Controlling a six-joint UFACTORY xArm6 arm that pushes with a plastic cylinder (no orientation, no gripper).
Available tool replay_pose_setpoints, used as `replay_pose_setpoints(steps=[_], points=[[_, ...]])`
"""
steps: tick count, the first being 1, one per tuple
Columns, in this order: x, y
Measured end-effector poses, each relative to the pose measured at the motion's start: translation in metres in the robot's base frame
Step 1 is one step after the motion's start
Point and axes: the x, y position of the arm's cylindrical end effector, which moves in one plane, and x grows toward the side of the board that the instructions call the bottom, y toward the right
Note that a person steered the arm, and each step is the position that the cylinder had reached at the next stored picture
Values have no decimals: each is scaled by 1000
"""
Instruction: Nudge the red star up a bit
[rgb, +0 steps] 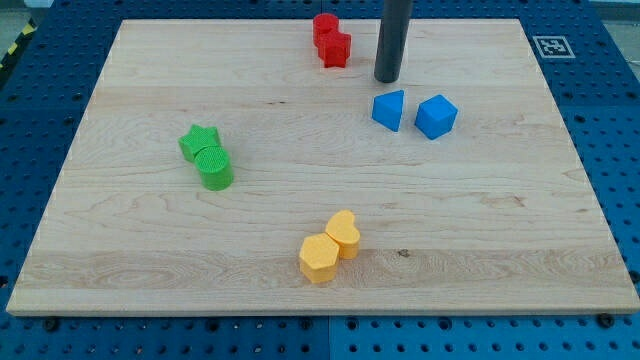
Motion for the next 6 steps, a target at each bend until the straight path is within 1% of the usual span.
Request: replay_pose_setpoints(steps=[1,2,4,5,6], points=[[-13,0],[-13,-12],[-14,-62],[-12,-58],[13,-48]])
